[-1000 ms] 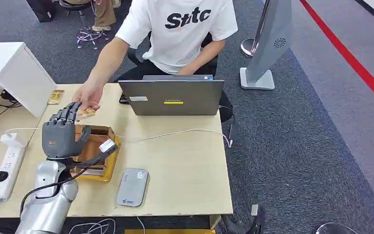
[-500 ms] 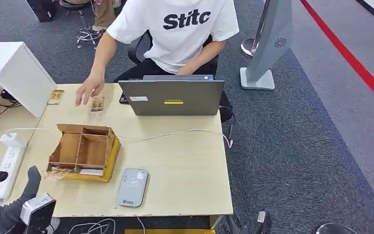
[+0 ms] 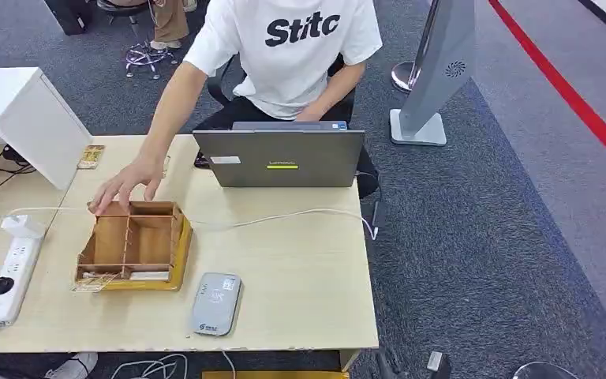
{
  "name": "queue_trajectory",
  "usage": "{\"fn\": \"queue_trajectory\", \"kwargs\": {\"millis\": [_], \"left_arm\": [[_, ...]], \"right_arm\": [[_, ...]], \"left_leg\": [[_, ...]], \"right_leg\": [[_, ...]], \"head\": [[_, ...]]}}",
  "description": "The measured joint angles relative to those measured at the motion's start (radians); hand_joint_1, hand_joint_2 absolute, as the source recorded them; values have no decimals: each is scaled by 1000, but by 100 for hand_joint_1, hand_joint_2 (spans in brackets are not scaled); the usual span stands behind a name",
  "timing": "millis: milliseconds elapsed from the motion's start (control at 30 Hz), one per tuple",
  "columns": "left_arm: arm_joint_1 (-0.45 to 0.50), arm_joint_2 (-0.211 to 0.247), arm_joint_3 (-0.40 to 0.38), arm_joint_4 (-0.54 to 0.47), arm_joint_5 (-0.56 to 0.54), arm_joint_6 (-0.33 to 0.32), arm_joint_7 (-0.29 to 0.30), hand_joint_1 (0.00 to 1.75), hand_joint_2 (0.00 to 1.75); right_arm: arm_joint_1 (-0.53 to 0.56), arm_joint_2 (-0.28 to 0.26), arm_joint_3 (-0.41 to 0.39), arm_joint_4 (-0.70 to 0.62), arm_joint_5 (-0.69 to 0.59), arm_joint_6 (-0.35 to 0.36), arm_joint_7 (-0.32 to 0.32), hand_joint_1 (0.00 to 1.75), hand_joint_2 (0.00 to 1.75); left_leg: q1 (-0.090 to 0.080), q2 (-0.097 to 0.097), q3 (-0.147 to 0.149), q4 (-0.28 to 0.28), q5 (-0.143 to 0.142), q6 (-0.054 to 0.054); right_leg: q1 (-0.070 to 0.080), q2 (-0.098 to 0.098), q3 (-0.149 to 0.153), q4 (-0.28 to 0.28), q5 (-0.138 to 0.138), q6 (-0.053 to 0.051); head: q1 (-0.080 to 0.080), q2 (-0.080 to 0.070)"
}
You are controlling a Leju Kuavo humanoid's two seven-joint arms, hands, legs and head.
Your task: Pass the card to the sensor for recognition and then transmit it.
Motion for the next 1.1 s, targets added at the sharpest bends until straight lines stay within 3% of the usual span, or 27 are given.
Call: {"fn": "queue_trajectory", "kwargs": {"millis": [100,133,167,233,300,433,567,633,767,900,933,967,1000,1033,1100], "left_arm": [[-2,-12,59,29,-1,-11,-1,0,175],[-2,-15,73,37,3,-11,5,152,175],[-3,-17,84,49,15,-12,25,175,175],[-20,-22,118,116,52,-46,66,175,175],[-46,-24,166,216,65,-105,90,175,175],[-136,-17,324,476,-19,-223,134,175,175],[-248,11,490,794,-19,-314,252,175,175],[-290,29,557,957,-13,-326,281,175,175],[-339,56,620,1174,-21,-316,307,175,175],[-366,80,651,1291,-23,-315,308,175,175],[-372,81,656,1312,-23,-314,309,175,175],[-376,88,661,1330,-24,-312,313,171,175],[-380,91,665,1348,-26,-311,326,16,175],[-382,96,667,1365,-26,-310,340,0,175],[-390,106,669,1408,-29,-295,379,0,175]], "right_arm": [[5,-2,-4,0,0,0,0,0,175],[6,-2,-5,0,0,-1,0,0,175],[6,-2,-7,0,-3,-1,-2,0,175],[8,-2,-14,0,-3,0,-8,175,175],[10,-2,-23,0,-3,2,-17,175,175],[13,-3,-39,0,-6,18,-21,175,175],[12,-4,-53,0,-7,46,-8,175,175],[9,-5,-58,0,-13,62,4,175,175],[8,-6,-71,0,-18,80,13,175,175],[8,-8,-77,0,-18,84,14,175,175],[8,-9,-78,0,-18,85,14,7,175],[8,-9,-78,0,-18,86,14,0,175],[8,-9,-78,0,-18,89,16,0,175],[8,-10,-78,0,-16,90,20,0,175],[8,-10,-78,0,-1,84,25,0,175]], "left_leg": [[0,0,0,0,0,0],[0,0,0,0,0,0],[0,0,1,0,0,0],[-1,0,1,0,0,0],[0,0,2,0,0,0],[0,0,3,0,0,0],[0,0,3,0,0,0],[0,0,3,0,0,0],[-1,0,3,0,0,0],[-1,0,3,0,0,1],[0,-1,3,0,0,1],[0,0,3,0,0,1],[0,0,3,0,0,1],[0,0,3,0,0,1],[0,0,3,0,0,1]], "right_leg": [[0,1,0,0,0,0],[0,1,0,0,0,0],[0,0,1,0,0,0],[0,0,1,0,0,0],[0,0,2,0,0,0],[0,1,2,0,0,0],[0,-1,3,0,0,0],[0,0,3,0,0,0],[0,0,4,0,0,0],[0,0,4,0,0,0],[0,0,4,0,0,0],[0,0,4,0,0,0],[0,0,4,0,0,0],[0,0,4,0,0,0],[0,0,4,0,0,0]], "head": [[0,0],[0,0],[0,0],[0,0],[0,0],[0,0],[-1,0],[-1,0],[0,0],[0,0],[0,0],[0,0],[0,0],[0,0],[0,0]]}}
